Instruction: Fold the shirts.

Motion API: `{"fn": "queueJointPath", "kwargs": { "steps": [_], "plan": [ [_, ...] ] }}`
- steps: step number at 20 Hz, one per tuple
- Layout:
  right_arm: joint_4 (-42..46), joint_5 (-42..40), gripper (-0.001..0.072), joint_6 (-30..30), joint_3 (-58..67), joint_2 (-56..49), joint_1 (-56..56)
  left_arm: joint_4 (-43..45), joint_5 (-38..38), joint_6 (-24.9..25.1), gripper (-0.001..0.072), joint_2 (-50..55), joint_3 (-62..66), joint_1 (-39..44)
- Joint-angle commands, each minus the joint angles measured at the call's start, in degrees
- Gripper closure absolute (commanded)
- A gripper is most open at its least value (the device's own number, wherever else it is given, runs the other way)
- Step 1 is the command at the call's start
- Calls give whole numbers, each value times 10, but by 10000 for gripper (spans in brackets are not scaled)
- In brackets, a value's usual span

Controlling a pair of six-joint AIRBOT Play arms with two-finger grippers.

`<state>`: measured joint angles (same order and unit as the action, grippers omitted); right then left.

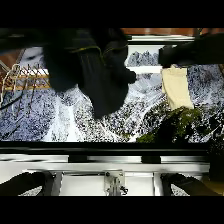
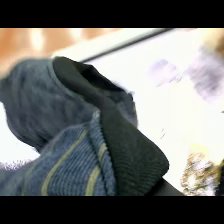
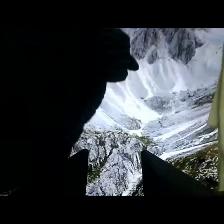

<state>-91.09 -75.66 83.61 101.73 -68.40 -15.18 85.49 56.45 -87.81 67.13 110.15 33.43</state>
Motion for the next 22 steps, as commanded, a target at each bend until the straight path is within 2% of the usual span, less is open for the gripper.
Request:
{"fn": "queueJointPath", "kwargs": {
  "steps": [1, 3, 5, 7, 10, 12, 17, 22],
  "plan": [
    [-37, -72, 257, 1, 0, 77, 0, 125, 150, -90, 639, -111, 2, 37],
    [-100, -141, 116, 7, -8, 75, -1, 165, 264, -104, 639, -129, -5, 17],
    [-177, -143, 116, 21, -51, 67, -1, 162, 314, -104, 639, -131, -33, 8],
    [-229, -114, 116, 34, -108, 52, -14, 143, 314, -107, 639, -131, -89, 10],
    [-231, -31, 116, 45, -171, 8, -77, 130, 283, -141, 639, -131, -193, 32],
    [-235, 16, 116, 46, -175, -35, -116, 129, 257, -146, 639, -131, -233, 68],
    [-310, 124, 116, 52, -175, -105, -132, 131, 221, -170, 639, -132, -242, 154],
    [-355, 142, 116, 67, -175, -175, -133, 131, 222, -175, 640, -132, -242, 185]
  ]
}}
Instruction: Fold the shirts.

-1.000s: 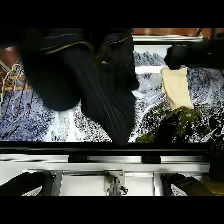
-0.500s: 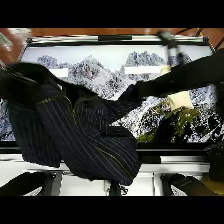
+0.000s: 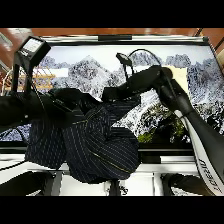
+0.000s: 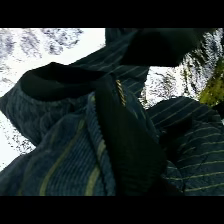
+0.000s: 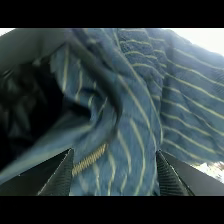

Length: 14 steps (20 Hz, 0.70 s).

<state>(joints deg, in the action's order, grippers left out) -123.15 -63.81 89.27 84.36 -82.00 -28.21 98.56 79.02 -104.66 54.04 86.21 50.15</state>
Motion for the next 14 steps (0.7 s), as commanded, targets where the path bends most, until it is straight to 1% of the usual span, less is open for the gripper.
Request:
{"fn": "queueJointPath", "kwargs": {
  "steps": [1, 4, 7, 8, 9, 10, 11, 12, 13, 14],
  "plan": [
    [-48, 23, 116, 20, -1, -53, -2, 2, -4, -7, 639, -1, -3, 18],
    [-107, 19, 116, 52, -1, -94, -9, 5, -4, -6, 639, -1, -3, 18],
    [-117, 24, 117, 59, -1, -123, -35, 5, -13, -6, 639, -1, -3, 18],
    [-117, 28, 137, 60, -1, -131, -43, 5, -20, -6, 639, -1, -3, 18],
    [-115, 35, 428, 61, -1, -135, -47, 5, -28, -4, 640, 0, -3, 18],
    [-113, 48, 583, 59, -1, -133, -45, 10, -39, -4, 639, 0, -3, 17],
    [-110, 54, 597, 64, 6, -127, -34, 22, -52, -4, 639, 0, -3, 17],
    [-96, 53, 598, 70, 20, -117, -17, 39, -83, -4, 639, 1, -3, 10],
    [-67, 53, 598, 70, 43, -101, 7, 53, -125, -3, 639, 2, -3, -4],
    [-27, 54, 598, 71, 70, -81, 33, 56, -185, 5, 639, 4, -3, -31]
  ]
}}
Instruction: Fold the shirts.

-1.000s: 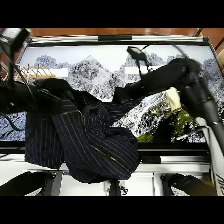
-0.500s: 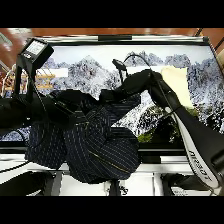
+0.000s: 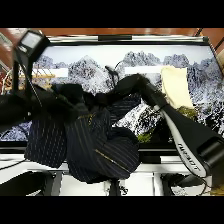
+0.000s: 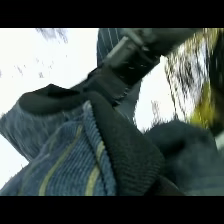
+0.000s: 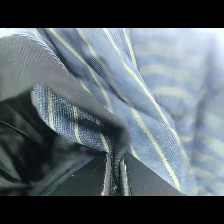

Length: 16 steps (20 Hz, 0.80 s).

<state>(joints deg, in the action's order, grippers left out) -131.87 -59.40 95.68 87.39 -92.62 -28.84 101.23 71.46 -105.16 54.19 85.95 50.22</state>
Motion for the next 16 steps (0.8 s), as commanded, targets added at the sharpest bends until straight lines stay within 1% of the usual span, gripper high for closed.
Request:
{"fn": "queueJointPath", "kwargs": {
  "steps": [1, 3, 4, 5, 6, 7, 8, 9, 10, 11, 12, 14, 15, 16],
  "plan": [
    [115, 12, 598, 14, 76, 51, 65, 26, -171, 9, 639, 4, 0, -63],
    [216, 45, 598, 14, 146, 113, 106, -26, -317, 9, 639, 5, 2, -121],
    [240, 77, 598, 15, 176, 148, 119, -73, -396, 10, 640, 6, 5, -139],
    [251, 104, 598, 18, 199, 180, 125, -92, -460, 10, 639, 5, 9, -143],
    [258, 121, 599, 19, 220, 215, 127, -92, -502, 23, 640, 5, 17, -141],
    [263, 119, 599, 19, 236, 245, 127, -92, -511, 40, 639, 5, 26, -140],
    [261, 107, 599, 17, 245, 275, 126, -92, -487, 55, 638, 5, 35, -141],
    [260, 81, 599, 6, 245, 307, 127, -92, -437, 72, 638, 5, 40, -145],
    [260, 37, 598, -7, 245, 330, 127, -92, -363, 87, 638, 5, 40, -150],
    [260, -30, 599, -26, 245, 347, 127, -91, -281, 94, 638, 9, 40, -155],
    [259, -116, 599, -50, 245, 352, 126, -91, -189, 95, 639, 17, 38, -159],
    [259, -261, 598, -97, 218, 348, 126, -92, -50, 95, 639, 37, 13, -163],
    [257, -305, 598, -117, 179, 347, 125, -92, -9, 95, 638, 48, -15, -163],
    [256, -320, 598, -128, 133, 347, 119, -99, 7, 94, 639, 57, -49, -163]
  ]
}}
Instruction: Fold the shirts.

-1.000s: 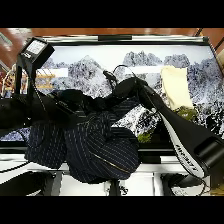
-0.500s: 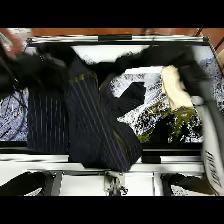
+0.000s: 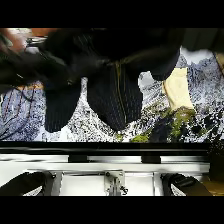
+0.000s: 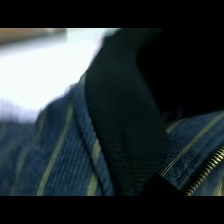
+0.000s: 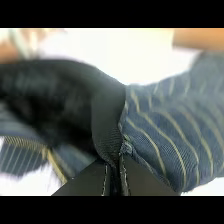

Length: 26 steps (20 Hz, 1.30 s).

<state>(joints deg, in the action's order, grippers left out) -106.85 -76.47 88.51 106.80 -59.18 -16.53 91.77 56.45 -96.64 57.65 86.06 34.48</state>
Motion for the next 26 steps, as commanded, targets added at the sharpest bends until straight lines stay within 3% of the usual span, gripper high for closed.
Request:
{"fn": "queueJointPath", "kwargs": {
  "steps": [1, 5, 8, 14, 17, 19, 21, 24, 25, 26],
  "plan": [
    [7, -143, 598, -58, -118, 13, -17, -18, 153, -2, 638, 29, -88, -5],
    [33, 16, 598, -58, -310, 3, -101, -139, 52, -29, 639, 58, -194, -5],
    [104, 57, 598, -71, -327, -23, -135, -143, 46, -27, 638, 67, -198, -5],
    [202, 68, 598, -122, -326, 4, -139, -73, 114, -11, 638, 54, -169, -36],
    [177, 58, 598, -144, -326, 35, -139, -129, 133, -9, 638, 40, -166, -40],
    [138, 8, 598, -174, -327, 37, -139, -133, 150, -5, 639, 40, -195, -22],
    [118, -23, 598, -186, -352, 35, -149, -134, 131, -31, 638, 41, -247, -7],
    [118, 12, 598, -187, -372, 35, -166, -134, 86, -55, 625, 42, -271, -9],
    [118, 31, 598, -187, -372, 35, -166, -133, 80, -52, 492, 42, -254, -15],
    [118, 46, 598, -187, -372, 35, -166, -132, 80, -38, 286, 42, -232, -25]
  ]
}}
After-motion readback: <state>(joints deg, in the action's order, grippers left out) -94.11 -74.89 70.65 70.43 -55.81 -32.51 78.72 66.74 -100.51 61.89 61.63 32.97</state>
